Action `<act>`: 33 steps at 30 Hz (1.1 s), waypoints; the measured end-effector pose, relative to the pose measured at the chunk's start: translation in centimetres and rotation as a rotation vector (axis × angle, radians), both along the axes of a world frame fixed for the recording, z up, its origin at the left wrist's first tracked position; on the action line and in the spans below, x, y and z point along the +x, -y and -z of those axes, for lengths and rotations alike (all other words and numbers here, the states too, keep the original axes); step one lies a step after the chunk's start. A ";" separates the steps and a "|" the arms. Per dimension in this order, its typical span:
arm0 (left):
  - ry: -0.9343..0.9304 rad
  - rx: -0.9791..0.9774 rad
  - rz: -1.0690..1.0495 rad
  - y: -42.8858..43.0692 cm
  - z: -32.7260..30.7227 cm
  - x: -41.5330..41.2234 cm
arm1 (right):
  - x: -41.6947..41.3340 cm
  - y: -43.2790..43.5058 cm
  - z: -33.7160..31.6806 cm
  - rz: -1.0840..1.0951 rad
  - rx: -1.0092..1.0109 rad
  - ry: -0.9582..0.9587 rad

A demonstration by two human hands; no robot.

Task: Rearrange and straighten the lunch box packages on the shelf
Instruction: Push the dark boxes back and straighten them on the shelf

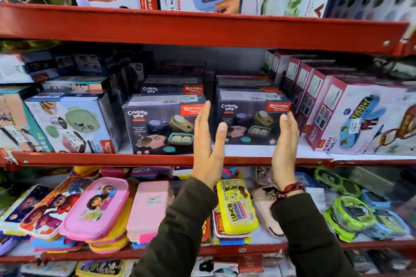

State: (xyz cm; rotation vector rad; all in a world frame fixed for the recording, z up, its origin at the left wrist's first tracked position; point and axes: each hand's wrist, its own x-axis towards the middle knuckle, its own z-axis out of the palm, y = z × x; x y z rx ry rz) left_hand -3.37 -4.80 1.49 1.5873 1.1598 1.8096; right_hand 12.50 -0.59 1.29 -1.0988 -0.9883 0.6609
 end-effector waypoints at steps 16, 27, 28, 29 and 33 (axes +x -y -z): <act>-0.025 -0.060 -0.172 -2.3 2.1 6.2 | 4.2 -4.1 0.7 -0.149 -0.039 -0.015; 0.142 -0.279 -0.147 -4.9 0.9 6.6 | 4.9 -3.4 0.7 -0.226 -0.147 -0.031; 0.143 -0.275 -0.148 -4.7 1.1 6.5 | 5.0 -3.2 0.7 -0.225 -0.157 -0.039; 0.151 -0.269 -0.154 -4.5 1.2 6.4 | 5.2 -2.9 0.7 -0.219 -0.167 -0.049; 0.221 -0.191 -0.201 -3.3 2.0 6.1 | 6.1 -1.8 0.7 -0.207 -0.179 -0.111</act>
